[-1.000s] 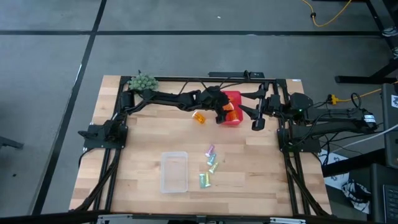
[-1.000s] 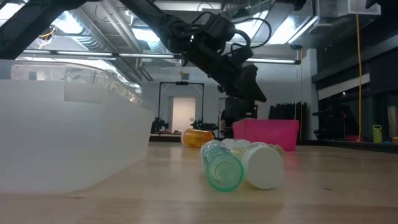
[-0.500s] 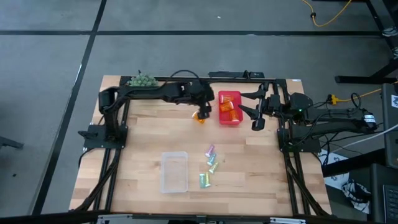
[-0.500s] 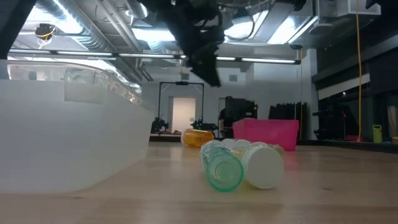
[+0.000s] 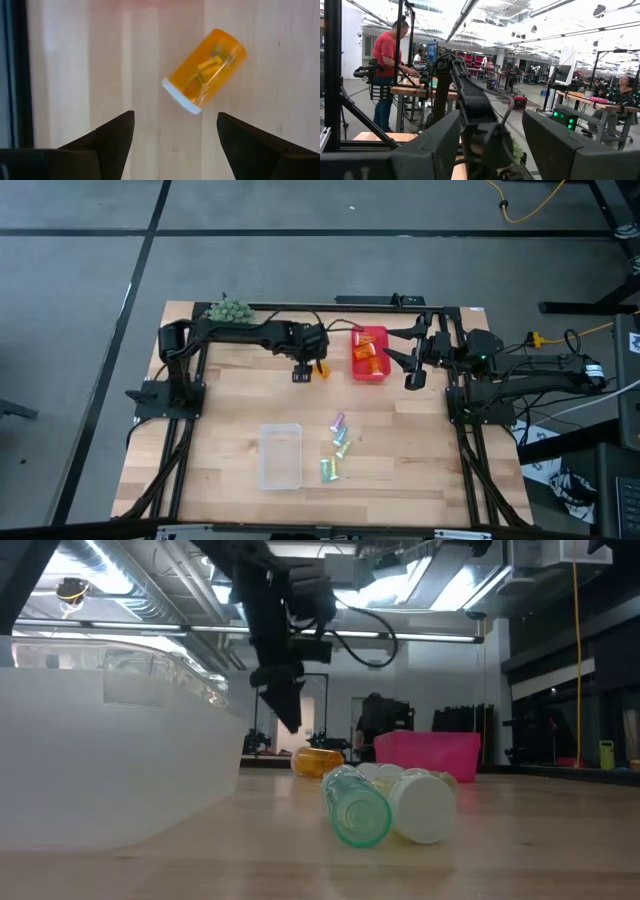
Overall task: Pick and place medicine bottles into bin by pill shape (circle, oval)
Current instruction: Put the large orange pill bottle into the red bin
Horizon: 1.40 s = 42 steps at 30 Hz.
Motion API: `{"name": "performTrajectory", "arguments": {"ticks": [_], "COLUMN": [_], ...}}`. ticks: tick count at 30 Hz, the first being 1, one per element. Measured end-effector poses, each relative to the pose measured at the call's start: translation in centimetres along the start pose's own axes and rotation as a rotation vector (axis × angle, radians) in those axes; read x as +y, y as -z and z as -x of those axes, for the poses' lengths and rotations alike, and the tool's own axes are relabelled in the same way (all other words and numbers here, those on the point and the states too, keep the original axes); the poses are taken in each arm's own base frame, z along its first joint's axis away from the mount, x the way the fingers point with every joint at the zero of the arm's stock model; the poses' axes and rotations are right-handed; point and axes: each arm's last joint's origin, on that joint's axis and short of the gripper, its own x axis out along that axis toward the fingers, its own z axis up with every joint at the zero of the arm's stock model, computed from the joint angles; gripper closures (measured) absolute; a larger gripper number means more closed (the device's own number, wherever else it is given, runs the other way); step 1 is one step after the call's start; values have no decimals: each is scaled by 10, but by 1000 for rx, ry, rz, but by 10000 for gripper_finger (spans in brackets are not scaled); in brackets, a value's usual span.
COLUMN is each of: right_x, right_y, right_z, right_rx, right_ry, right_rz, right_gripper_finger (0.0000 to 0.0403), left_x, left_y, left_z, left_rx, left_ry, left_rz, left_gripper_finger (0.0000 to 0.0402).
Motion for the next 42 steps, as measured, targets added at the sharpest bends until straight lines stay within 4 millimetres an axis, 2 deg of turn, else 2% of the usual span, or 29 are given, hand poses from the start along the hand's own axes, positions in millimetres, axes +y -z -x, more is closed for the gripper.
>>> {"name": "performTrajectory", "arguments": {"ticks": [4,13,19,23,29,35,42], "right_x": [0,0,0,0,0,0,0], "right_y": [0,0,0,0,0,0,0], "right_z": [0,0,0,0,0,0,0], "right_rx": [0,-1,-1,-1,0,1,1], "right_ry": [0,0,0,0,0,0,0], "right_rz": [0,0,-1,0,1,2,2], "right_gripper_finger": [186,186,186,186,186,186,186], "left_x": [-8,-11,-22,-26,-29,-30,-29], "left_y": [6,0,-1,-2,4,3,1], "left_z": [-14,-20,-43,-51,-53,-54,-53], "left_rx": [-51,-124,-94,-97,-39,-56,-67], "left_ry": [-7,-5,14,14,69,91,86], "left_rz": [-55,-96,-171,-179,-96,-44,21], "left_gripper_finger": [127,127,127,127,127,129,182]}}
